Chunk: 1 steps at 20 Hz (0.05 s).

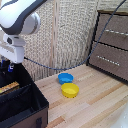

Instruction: Kindly direct your grabber toward the cereal bar. Delicately grip the cereal bar using your grabber. Transport the clutched cereal bar to the rear part of the organizer. Set the cereal bar down and place it in the rear section of the organizer.

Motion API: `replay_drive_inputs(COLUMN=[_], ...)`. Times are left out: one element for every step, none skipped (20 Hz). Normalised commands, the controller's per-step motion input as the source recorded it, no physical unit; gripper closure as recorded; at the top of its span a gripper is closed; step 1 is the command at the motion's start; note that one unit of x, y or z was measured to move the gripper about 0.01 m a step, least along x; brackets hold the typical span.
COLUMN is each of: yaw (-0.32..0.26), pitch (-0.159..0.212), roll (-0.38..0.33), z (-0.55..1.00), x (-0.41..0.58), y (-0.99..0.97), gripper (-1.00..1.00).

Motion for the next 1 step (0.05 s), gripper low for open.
replay_drive_inputs(yaw=[-0.056], pitch=[0.084], roll=[0.0], z=[0.44], x=[0.017], y=[0.0], gripper=[-1.0])
